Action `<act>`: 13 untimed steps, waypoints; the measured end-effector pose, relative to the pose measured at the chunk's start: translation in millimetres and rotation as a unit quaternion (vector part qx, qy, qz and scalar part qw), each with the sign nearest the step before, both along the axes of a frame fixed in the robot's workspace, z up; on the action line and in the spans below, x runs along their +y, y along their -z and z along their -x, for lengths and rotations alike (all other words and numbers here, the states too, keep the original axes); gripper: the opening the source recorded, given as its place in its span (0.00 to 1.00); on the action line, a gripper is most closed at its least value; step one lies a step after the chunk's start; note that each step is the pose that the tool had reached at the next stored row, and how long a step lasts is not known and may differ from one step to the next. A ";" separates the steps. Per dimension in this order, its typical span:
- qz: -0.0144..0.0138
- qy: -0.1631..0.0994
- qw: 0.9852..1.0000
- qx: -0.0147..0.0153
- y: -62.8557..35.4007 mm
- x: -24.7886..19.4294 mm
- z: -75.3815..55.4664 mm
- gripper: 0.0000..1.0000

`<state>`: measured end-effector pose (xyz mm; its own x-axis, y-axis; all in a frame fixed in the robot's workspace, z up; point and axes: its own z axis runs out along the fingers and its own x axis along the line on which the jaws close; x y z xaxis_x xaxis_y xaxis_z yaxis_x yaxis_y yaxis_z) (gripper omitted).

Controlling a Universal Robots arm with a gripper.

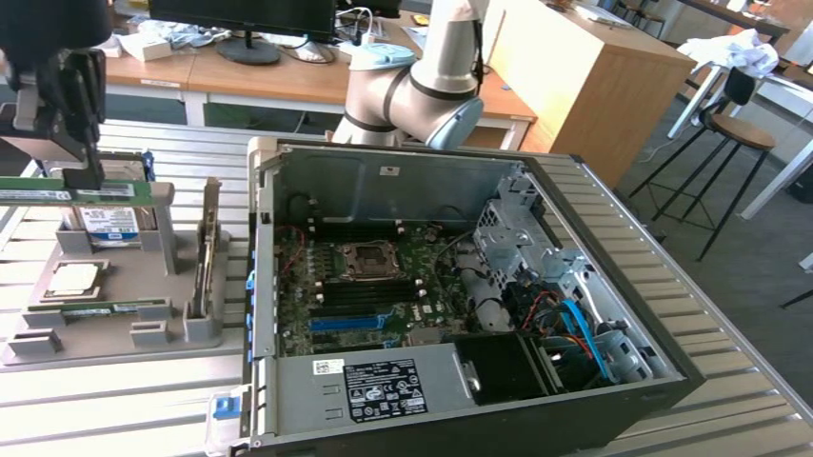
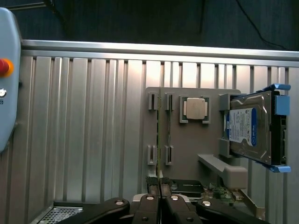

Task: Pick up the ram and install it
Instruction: 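Pick up the ram and move it above insertion slot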

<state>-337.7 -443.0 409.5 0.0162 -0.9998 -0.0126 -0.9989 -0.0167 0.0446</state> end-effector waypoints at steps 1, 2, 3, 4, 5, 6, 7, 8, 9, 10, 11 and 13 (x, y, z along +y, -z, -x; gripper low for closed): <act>0.000 0.000 1.000 0.000 0.0 0.0 -1.1 0.11; 0.000 0.000 1.000 0.000 0.0 0.0 -2.3 0.11; 0.000 0.000 1.000 0.000 0.0 0.0 -3.4 0.11; 0.000 0.000 1.000 0.000 0.0 0.0 -4.6 0.11; 0.000 0.000 1.000 0.000 0.1 0.0 -5.7 0.11; 0.000 0.000 1.000 0.000 0.0 0.0 -6.8 0.11; 0.000 0.000 1.000 0.000 0.0 0.0 -8.0 0.11; 0.000 0.000 1.000 0.000 0.0 0.0 -9.1 0.11; 0.000 0.000 1.000 0.000 0.1 0.0 -10.2 0.11; 0.000 0.000 1.000 0.000 0.0 0.0 -11.4 0.11; 0.000 0.000 1.000 0.000 0.0 0.0 -12.6 0.11; 0.000 0.000 1.000 0.000 0.0 0.0 -14.8 0.11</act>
<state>-322.9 -443.0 409.5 0.0162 -0.9998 -0.0125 -0.9989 -0.0168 0.0446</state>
